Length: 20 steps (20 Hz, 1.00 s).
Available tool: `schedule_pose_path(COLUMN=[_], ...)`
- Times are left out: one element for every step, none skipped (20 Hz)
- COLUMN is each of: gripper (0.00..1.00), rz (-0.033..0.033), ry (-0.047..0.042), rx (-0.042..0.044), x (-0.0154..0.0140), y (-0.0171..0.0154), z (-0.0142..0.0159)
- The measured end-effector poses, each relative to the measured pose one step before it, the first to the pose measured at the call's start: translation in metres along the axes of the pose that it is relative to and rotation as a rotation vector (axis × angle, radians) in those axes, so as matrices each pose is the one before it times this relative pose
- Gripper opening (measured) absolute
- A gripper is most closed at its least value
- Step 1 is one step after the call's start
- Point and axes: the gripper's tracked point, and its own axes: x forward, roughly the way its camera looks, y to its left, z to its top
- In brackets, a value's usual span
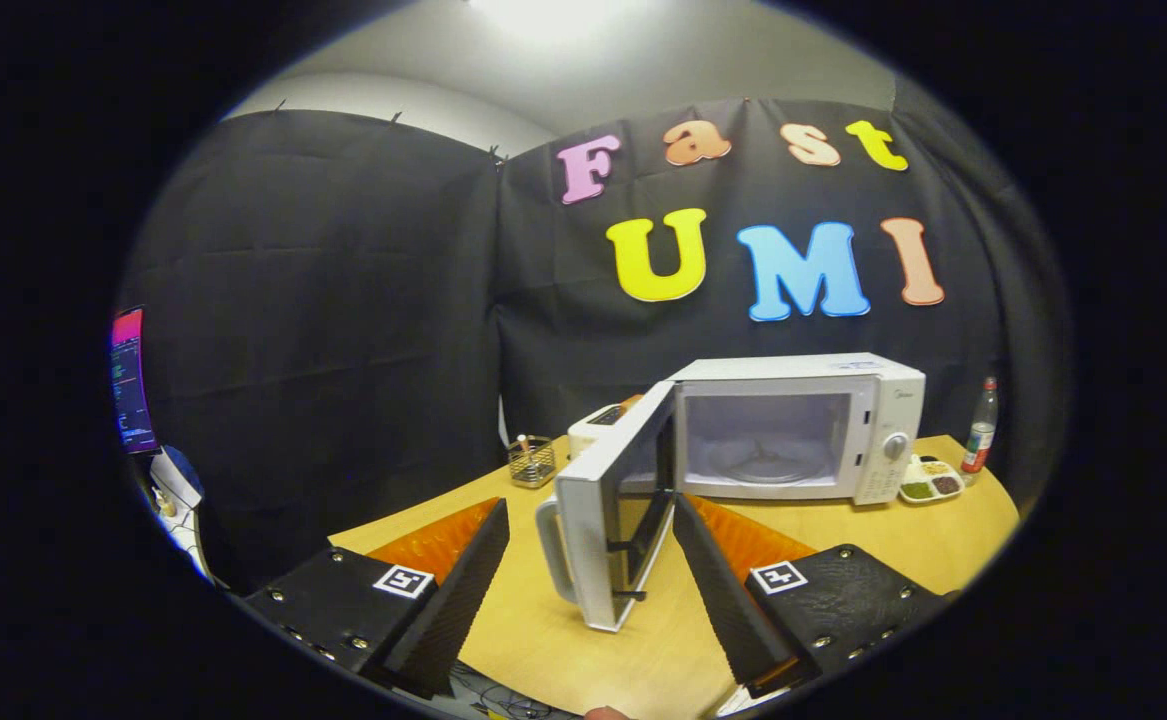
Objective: Open the microwave, put the food inside, and close the microwave door.
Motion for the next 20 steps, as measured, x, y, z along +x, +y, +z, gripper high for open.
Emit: schedule_pose_path(gripper=[0.99, 0.99, 0.99, 0.99, 0.99, 0.99, 0.99, 0.99, 0.99, 0.99, 0.99, 0.99, 1.00, 0.99, 0.99, 1.00, 1.00, 1.00, 1.00, 1.00], rz=[-0.03342, -0.03311, -0.03138, -0.03419, -0.02852, -0.02911, -0.02646, -0.02423, -0.02260, -0.02240, -0.02424, -0.02192, -0.01844, -0.01962, -0.01448, -0.01175, -0.01010, -0.01079, -0.00939, -0.00687], ry=[0.00263, 0.00691, 0.00732, 0.00631, 0.00559, 0.00606, 0.00746, 0.00711, 0.01182, 0.01177, 0.01199, 0.01257, 0.01533, 0.01699, 0.02317, 0.02465, 0.02761, 0.02630, 0.02562, 0.02350], rx=[0.00255, 0.00436, 0.00635, 0.00587, 0.00346, 0.00316, 0.00430, 0.00742, 0.00983, 0.00873, 0.00867, 0.01023, 0.01307, 0.01520, 0.01737, 0.02071, 0.02174, 0.02598, 0.02982, 0.02647], x=[-0.00320, -0.00304, -0.00313, -0.00365, -0.00273, -0.00271, -0.00137, -0.00102, -0.00022, -0.00062, 0.00017, 0.00017, 0.00140, 0.00151, 0.00172, 0.00138, 0.00159, 0.00464, 0.00290, 0.00150], y=[-0.01655, -0.01500, -0.01615, -0.01522, -0.01424, -0.01315, -0.01343, -0.01250, -0.01128, -0.01131, -0.01110, -0.00998, -0.00952, -0.00964, -0.00892, -0.00753, -0.00784, -0.00601, -0.00601, -0.00506], z=[-0.00071, -0.00314, -0.00311, -0.00378, -0.00319, -0.00490, -0.00310, -0.00544, -0.00459, -0.00684, -0.00498, -0.00670, -0.00629, -0.00818, -0.00817, -0.01044, -0.00864, -0.00722, -0.00609, -0.00778])
